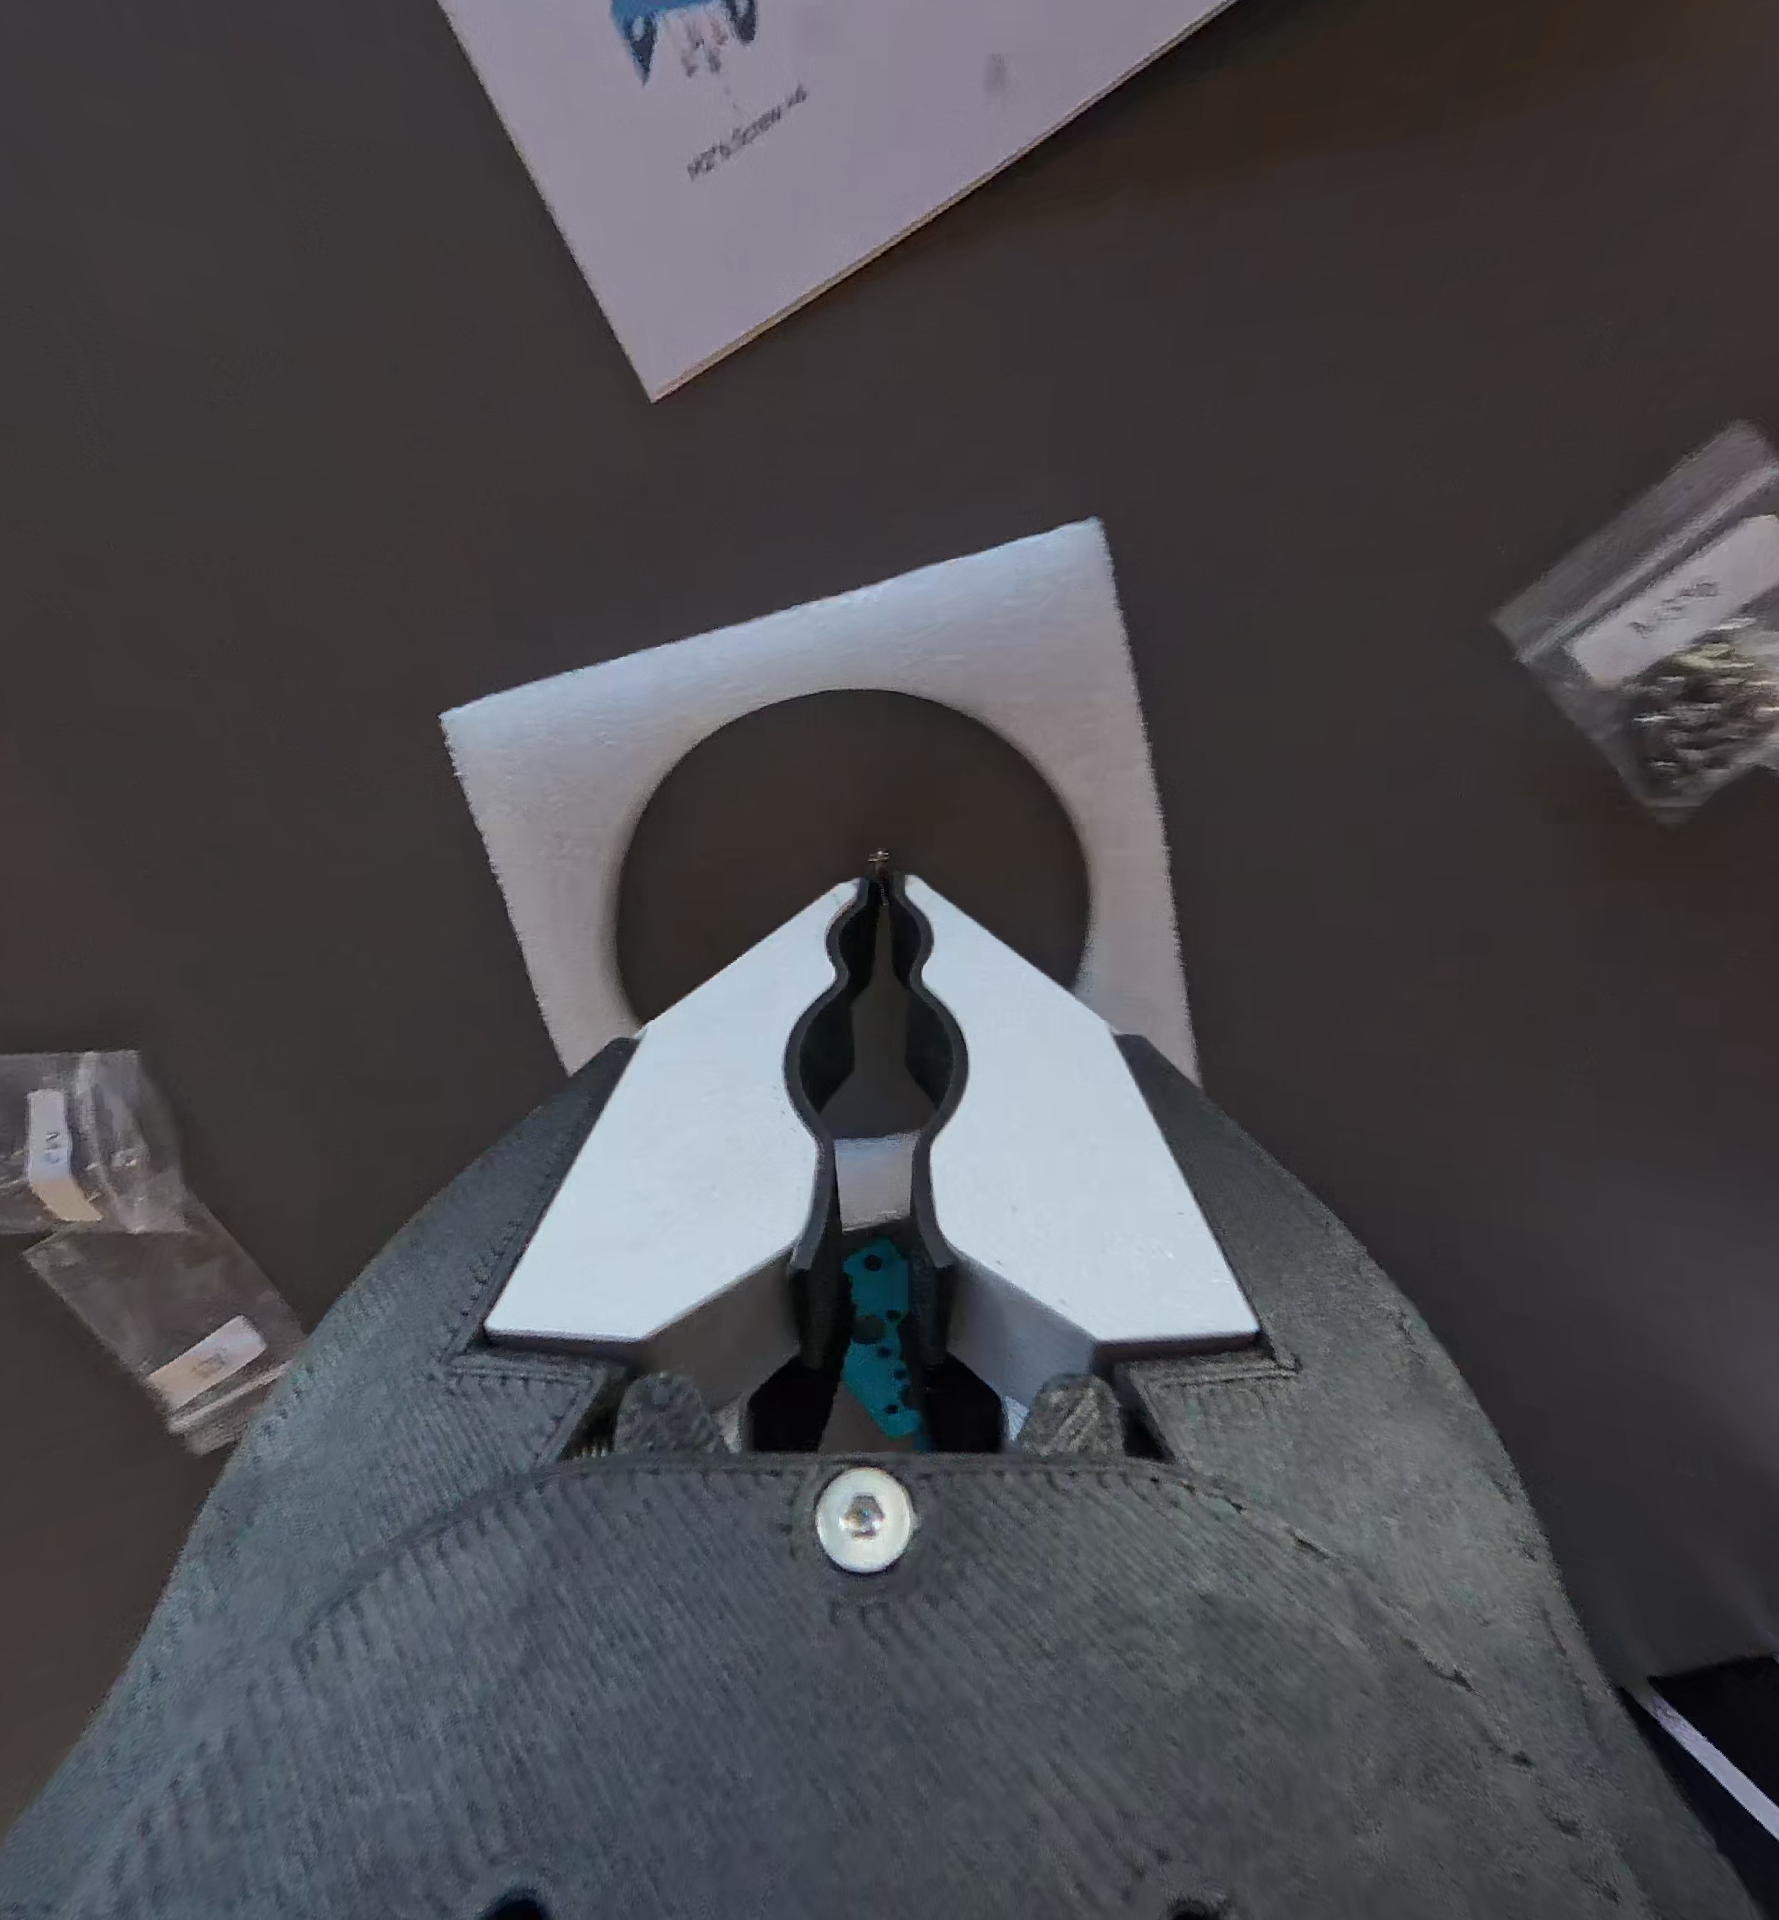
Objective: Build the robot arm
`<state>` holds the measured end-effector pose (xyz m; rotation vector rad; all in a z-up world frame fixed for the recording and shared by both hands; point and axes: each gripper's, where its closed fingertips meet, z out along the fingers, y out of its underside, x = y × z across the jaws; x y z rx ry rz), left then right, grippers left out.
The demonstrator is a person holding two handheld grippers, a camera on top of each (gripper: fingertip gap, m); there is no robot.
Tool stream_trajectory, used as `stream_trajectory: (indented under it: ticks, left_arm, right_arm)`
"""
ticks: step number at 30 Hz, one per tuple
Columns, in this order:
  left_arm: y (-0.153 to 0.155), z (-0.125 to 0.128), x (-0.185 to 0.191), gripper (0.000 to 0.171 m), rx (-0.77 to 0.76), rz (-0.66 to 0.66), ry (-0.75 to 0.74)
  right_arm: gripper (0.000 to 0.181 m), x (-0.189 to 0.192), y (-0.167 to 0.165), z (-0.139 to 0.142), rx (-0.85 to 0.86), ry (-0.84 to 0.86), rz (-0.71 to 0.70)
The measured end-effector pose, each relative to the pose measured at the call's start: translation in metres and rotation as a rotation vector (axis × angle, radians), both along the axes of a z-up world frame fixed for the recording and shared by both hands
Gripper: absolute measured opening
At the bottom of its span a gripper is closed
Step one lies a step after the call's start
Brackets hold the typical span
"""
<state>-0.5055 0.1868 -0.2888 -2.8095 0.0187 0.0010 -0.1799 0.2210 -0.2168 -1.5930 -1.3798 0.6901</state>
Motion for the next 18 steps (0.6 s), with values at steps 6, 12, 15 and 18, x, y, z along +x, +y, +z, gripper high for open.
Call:
stream_trajectory:
  ticks: [6,12,15,18]
  left_arm:
    - [0.005,0.076,0.109,0.001,0.306,-0.345,-0.545]
    - [-0.035,0.124,0.225,0.001,0.278,-0.786,-1.135]
    - [-0.047,0.126,0.251,0.001,0.198,-0.907,-1.261]
    - [-0.056,0.133,0.269,0.001,0.140,-0.989,-1.346]
  right_arm:
    - [0.006,0.001,-0.007,0.007,-0.101,0.105,0.009]
    - [0.014,-0.025,-0.048,0.055,-0.167,0.279,0.308]
    - [0.016,-0.037,-0.064,0.067,-0.151,0.247,0.477]
    - [0.016,-0.050,-0.075,0.072,-0.111,0.208,0.582]
